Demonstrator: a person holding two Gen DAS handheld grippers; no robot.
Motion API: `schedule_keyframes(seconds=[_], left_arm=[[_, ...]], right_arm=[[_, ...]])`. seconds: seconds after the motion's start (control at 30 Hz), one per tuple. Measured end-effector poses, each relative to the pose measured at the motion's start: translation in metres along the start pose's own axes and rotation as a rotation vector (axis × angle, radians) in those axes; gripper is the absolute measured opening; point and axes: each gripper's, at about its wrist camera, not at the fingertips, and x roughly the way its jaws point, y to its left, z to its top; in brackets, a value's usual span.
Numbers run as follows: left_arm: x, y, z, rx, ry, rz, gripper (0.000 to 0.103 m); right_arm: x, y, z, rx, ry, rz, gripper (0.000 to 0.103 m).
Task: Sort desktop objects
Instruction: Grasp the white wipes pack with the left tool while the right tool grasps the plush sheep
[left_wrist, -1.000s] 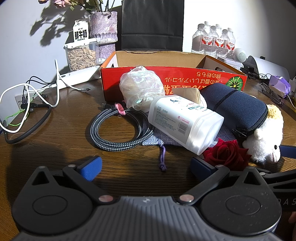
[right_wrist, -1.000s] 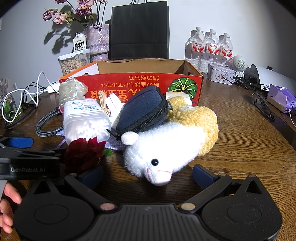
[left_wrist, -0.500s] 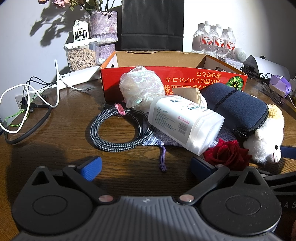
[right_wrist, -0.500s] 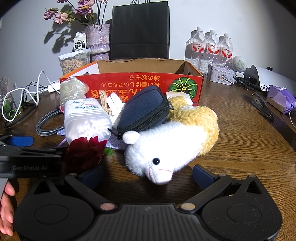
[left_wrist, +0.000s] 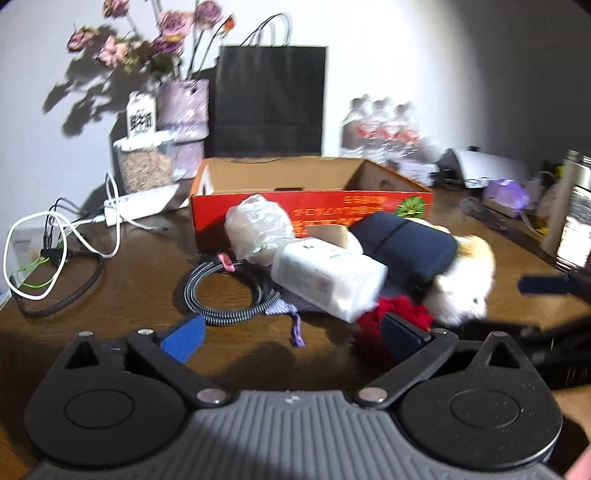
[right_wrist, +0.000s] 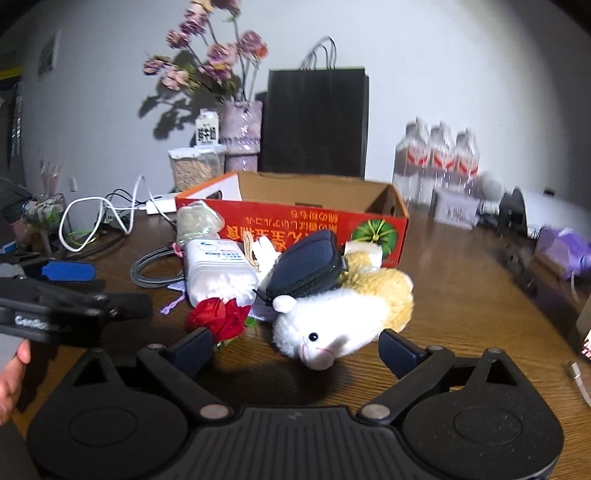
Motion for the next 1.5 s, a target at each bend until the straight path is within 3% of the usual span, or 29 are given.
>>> schedule_keyframes(seconds=[0.17,0.33,0.4,0.47,0.63,0.83,0.9,0.93,1.0,1.07,1.1,1.13,1.17,1.3,1.4,1.5], left_arm=[[-0.011,0.0,-0.017,0.045,-0.006,-0.078,0.103],[0.004,-0.006,0.0,0.104,-0.052,-0.016,0.103],[0.011,-0.004,0.01,0.097,-0.076,-0.052,0.103],[0.026,-0.005,0.021,0.112,-0.059,-0.138,0.103],[0.065,-0.011,0.039,0.135,-0.011,-0.13,0.103],[0.093,0.005,0.048,0.045,0.054,-0.2,0.103],[0.094,0.009,0.047,0.002,0.063,-0.225,0.092],[0.091,0.008,0.046,-0.007,0.062,-0.231,0.091],[0.082,0.004,0.044,0.014,0.033,-0.201,0.073],[0.074,-0.001,0.043,0.047,0.005,-0.187,0.065],[0.072,-0.003,0.044,0.054,0.005,-0.182,0.065],[0.07,-0.004,0.043,0.07,0.003,-0.182,0.064],[0.069,-0.005,0.043,0.082,0.0,-0.18,0.065],[0.071,-0.008,0.044,0.125,0.001,-0.182,0.096],[0.076,-0.017,0.046,0.171,-0.004,-0.179,0.102],[0.09,-0.027,0.045,0.222,0.027,-0.175,0.103]], right_arm=[[-0.003,-0.003,-0.008,-0.022,0.003,-0.017,0.095],[0.015,-0.016,0.008,0.034,-0.016,-0.066,0.094],[0.022,-0.022,0.023,0.052,-0.048,-0.066,0.094],[0.032,-0.026,0.035,0.053,-0.072,-0.047,0.094],[0.06,-0.044,0.049,0.117,-0.035,-0.078,0.09],[0.057,-0.049,0.033,0.176,0.004,-0.065,0.09],[0.054,-0.035,0.023,0.122,0.019,-0.034,0.09],[0.055,-0.029,0.019,0.111,0.03,-0.051,0.09],[0.065,-0.022,0.01,0.124,0.071,-0.076,0.089],[0.076,-0.026,0.007,0.201,0.126,-0.068,0.078],[0.077,-0.03,0.004,0.25,0.127,-0.049,0.065],[0.077,-0.034,0.002,0.296,0.13,-0.034,0.06],[0.074,-0.037,0.0,0.32,0.126,-0.029,0.056],[0.054,-0.043,-0.004,0.279,0.115,-0.082,0.051],[0.028,-0.055,-0.013,0.233,0.123,-0.092,0.054],[0.006,-0.07,-0.021,0.204,0.152,-0.103,0.066]])
